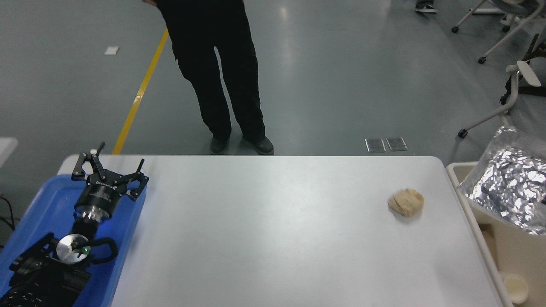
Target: Pick up foil plate and place in dustbin
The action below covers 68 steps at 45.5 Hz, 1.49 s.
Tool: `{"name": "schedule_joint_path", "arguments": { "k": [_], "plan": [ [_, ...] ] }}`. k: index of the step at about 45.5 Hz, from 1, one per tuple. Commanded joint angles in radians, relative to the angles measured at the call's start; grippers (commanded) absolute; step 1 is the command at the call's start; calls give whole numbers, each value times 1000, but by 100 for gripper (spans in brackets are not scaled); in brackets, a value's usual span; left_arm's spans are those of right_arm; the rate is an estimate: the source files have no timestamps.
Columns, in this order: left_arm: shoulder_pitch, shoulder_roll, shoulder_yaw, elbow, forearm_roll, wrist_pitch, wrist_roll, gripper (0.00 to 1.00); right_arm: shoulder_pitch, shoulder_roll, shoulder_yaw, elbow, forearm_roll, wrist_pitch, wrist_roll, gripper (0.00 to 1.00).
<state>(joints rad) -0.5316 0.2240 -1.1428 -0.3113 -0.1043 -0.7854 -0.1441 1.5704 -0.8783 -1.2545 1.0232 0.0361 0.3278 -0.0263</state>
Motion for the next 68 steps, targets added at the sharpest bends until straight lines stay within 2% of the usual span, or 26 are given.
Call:
{"name": "schedule_joint_path", "arguments": {
  "k": [1,8,27,49,50,53,54,55,68],
  "plan": [
    [-1,0,0,0,0,0,0,99,-426,73,175,-319,152,-81,-3,0],
    [-1,0,0,0,0,0,0,99,-572,150,185,-448,212,-171,-3,0],
    [-1,0,0,0,0,0,0,99,-934,314,437,-914,189,-239,-6,0],
    [-1,0,0,0,0,0,0,99,-961,346,443,-947,142,-300,-32,0],
    [-1,0,0,0,0,0,0,99,-961,346,443,-948,137,-305,-32,7],
    [-1,0,0,0,0,0,0,99,-957,346,445,-948,134,-337,-30,52],
    [-1,0,0,0,0,0,0,99,-957,346,445,-948,134,-355,-30,62],
    [-1,0,0,0,0,0,0,99,-955,346,446,-947,134,-372,-30,67],
    [-1,0,0,0,0,0,0,99,-945,343,451,-911,133,-412,-29,69]
  ]
}}
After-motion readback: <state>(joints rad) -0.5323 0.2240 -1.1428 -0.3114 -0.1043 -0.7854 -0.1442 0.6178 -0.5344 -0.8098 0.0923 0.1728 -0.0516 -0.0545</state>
